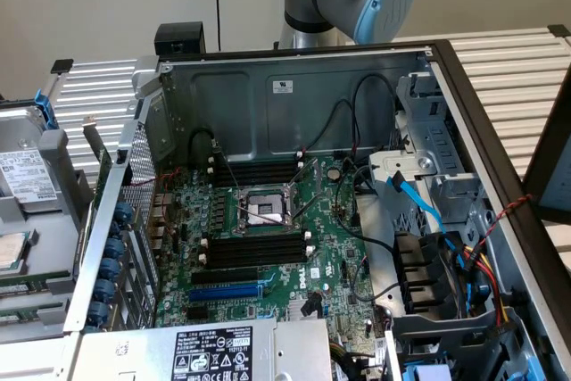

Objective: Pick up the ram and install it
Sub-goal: 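Pick up the ram and move it above insertion slot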

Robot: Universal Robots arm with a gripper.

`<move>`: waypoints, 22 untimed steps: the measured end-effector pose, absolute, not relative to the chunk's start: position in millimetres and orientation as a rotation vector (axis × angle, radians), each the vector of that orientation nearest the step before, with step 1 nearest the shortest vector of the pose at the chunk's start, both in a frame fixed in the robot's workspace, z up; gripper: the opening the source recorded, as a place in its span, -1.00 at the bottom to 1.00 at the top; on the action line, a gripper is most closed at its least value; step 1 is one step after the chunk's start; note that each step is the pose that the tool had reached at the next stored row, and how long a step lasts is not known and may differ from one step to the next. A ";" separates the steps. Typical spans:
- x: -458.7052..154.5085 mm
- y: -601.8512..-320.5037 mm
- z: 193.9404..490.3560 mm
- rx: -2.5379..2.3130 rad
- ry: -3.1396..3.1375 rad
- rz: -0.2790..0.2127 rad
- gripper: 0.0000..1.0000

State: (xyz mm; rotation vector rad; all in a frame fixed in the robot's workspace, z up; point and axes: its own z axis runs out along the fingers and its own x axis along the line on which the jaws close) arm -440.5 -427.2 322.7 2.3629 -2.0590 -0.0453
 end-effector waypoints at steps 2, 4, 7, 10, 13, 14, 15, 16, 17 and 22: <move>-440.6 -427.2 321.1 2.372 -2.057 -0.036 -0.47; -441.9 -427.7 318.1 2.376 -2.054 -0.034 -0.47; -445.0 -428.8 312.7 2.377 -2.052 -0.034 -0.47; -448.3 -430.0 307.1 2.379 -2.051 -0.034 -0.47; -450.4 -431.3 301.6 2.379 -2.050 -0.034 -0.47; -450.4 -431.8 300.0 2.379 -2.050 -0.034 -0.47; -450.4 -432.3 298.1 2.379 -2.050 -0.034 -0.47; -450.4 -432.8 296.2 2.379 -2.050 -0.034 -0.47; -450.4 -433.2 294.5 2.379 -2.050 -0.034 -0.47; -449.1 -436.5 285.3 2.379 -2.050 -0.034 -0.47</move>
